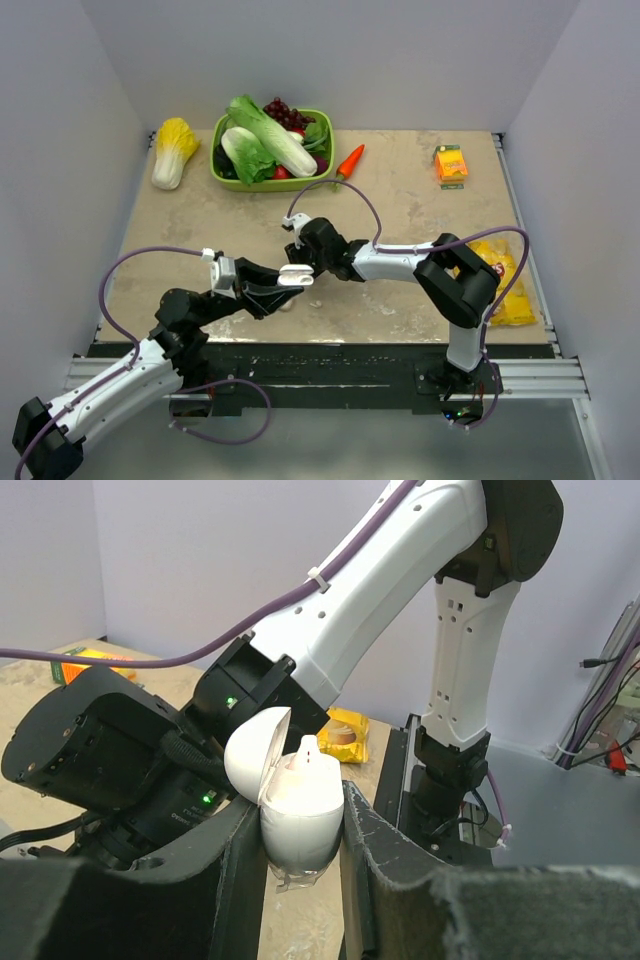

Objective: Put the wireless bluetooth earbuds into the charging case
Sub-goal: Pick up the earbud from the center of the board.

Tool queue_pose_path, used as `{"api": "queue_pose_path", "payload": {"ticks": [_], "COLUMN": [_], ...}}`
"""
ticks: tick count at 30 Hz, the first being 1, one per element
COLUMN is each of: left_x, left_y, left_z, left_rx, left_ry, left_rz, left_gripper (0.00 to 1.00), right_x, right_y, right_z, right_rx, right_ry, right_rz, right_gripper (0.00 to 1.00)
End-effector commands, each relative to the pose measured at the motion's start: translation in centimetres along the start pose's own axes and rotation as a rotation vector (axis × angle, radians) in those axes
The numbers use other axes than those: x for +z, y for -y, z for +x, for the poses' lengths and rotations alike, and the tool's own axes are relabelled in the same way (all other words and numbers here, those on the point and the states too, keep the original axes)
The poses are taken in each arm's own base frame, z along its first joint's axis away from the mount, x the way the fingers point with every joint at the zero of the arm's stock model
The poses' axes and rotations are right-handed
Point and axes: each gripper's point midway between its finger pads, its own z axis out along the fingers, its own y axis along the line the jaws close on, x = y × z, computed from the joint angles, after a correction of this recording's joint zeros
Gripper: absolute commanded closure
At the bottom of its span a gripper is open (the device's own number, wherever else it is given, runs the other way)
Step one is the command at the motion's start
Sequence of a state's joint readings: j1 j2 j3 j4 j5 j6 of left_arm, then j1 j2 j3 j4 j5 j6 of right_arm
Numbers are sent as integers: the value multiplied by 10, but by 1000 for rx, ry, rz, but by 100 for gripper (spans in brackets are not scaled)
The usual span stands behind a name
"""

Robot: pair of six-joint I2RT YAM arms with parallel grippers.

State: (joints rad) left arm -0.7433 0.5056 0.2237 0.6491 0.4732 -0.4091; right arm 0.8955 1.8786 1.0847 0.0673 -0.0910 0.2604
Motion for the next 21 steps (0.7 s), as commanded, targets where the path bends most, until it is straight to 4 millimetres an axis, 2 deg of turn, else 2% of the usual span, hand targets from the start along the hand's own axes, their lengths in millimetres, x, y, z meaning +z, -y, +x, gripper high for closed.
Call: {"api": "queue_pose_path", "payload": {"ticks": [1,11,21], "left_x": [2,2,2], "left_y": [7,8,8], "left_z": [-12,-11,-11], "left_rx": [10,6,6], "left_ry": [43,41,42], "left_rz": [26,28,28], "left_gripper": [100,100,100], "right_x": [2,4,1], "right_y": [8,19,31], "right_z": [-11,-9,-10], "right_rx": [-18,-15,-5], "right_ry": [22,13,20], "right_rz": [43,90,147], "right_gripper": [63,63,72]}}
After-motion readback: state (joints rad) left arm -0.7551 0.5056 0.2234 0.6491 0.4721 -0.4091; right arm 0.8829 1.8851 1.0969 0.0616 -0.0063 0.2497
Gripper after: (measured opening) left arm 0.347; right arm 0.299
